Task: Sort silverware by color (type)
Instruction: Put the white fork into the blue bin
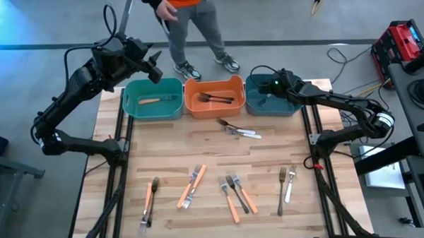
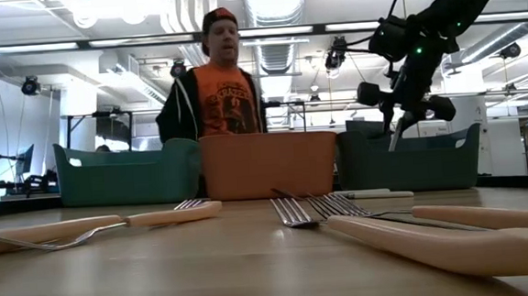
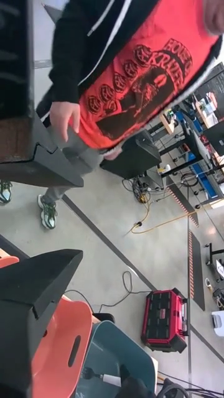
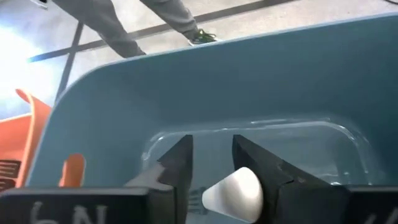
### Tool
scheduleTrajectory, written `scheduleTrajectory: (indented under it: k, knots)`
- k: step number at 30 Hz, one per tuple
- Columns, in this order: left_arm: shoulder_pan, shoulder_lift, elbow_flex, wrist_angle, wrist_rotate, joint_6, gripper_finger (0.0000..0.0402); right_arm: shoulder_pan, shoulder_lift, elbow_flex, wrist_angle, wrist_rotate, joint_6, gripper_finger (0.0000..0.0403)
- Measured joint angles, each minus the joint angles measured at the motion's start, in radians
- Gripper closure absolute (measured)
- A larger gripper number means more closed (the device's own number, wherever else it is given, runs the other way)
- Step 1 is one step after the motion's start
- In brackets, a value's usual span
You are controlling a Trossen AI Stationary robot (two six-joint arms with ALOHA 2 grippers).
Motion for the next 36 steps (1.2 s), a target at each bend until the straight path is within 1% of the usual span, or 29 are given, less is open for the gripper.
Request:
scheduleTrajectory:
  k: [5,10,18,22,32,36]
  knots:
    - [0.000,0.000,0.000,0.000,0.000,0.000,0.0247,0.000,0.000,0.000,-0.010,0.000,0.000,0.0254]
    - [0.000,0.000,0.000,0.000,0.000,0.000,0.0247,0.000,0.000,0.000,-0.037,0.001,0.000,0.0235]
    - [0.000,0.000,0.000,0.000,0.000,0.000,0.0247,0.000,0.000,0.000,-0.078,0.001,0.015,0.0227]
    - [0.000,0.000,0.000,0.000,0.000,0.000,0.0247,0.000,0.000,0.005,-0.131,0.001,0.026,0.0227]
    - [0.000,0.000,0.000,0.000,0.000,0.000,0.0247,-0.002,0.000,0.053,-0.177,0.027,0.010,0.0213]
    - [0.000,0.000,0.000,0.000,0.000,0.000,0.0247,-0.002,0.000,0.077,-0.228,0.037,0.011,0.0204]
